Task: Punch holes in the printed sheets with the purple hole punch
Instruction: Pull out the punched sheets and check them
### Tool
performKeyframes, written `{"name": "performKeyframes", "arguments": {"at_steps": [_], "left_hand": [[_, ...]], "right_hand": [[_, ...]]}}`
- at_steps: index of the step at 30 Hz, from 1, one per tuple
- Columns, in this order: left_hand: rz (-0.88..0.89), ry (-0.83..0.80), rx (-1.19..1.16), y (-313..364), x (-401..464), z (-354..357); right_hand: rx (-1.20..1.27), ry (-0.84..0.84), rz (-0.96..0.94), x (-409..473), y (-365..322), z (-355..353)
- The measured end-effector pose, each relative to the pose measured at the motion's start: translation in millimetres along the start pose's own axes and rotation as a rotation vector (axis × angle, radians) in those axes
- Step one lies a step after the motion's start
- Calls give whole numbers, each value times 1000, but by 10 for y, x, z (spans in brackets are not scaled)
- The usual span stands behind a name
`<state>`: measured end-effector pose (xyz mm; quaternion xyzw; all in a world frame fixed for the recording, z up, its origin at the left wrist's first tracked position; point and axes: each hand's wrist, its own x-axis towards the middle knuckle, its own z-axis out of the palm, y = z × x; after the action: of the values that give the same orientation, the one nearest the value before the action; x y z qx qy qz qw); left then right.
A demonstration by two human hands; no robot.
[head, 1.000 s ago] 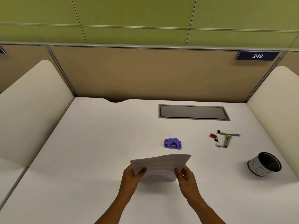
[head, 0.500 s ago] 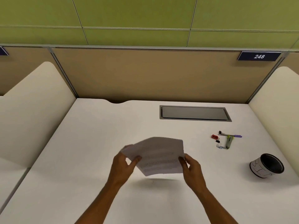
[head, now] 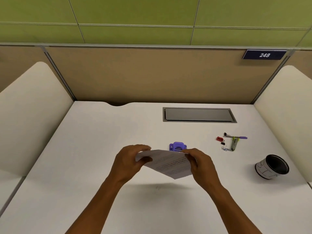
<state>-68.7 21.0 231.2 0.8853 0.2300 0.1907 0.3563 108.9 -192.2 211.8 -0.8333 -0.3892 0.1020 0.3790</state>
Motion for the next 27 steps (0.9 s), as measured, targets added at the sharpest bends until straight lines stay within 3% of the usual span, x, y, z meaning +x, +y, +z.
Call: {"name": "performKeyframes", "arguments": {"at_steps": [6,11,13,18,22,27], "left_hand": [[-119,2,-168,-164,-147,79],[-266,64,-344,-363,-255,111],[-308,61,-376,-456,-318,135],[-469,87,-466,-649,-523,221],[-612,99,-540,-822,-722,392],[-696,60,-562,-1022,-950,590]], "right_hand": [[-25,1,29,-109,121,120],[136,72,185,-273,440,72],[256,88,276,-361,579,74],[831,99,605,-557,833,212],[780,-16,554,-722,858,360],[712,-8,539,-843,879,520]]}}
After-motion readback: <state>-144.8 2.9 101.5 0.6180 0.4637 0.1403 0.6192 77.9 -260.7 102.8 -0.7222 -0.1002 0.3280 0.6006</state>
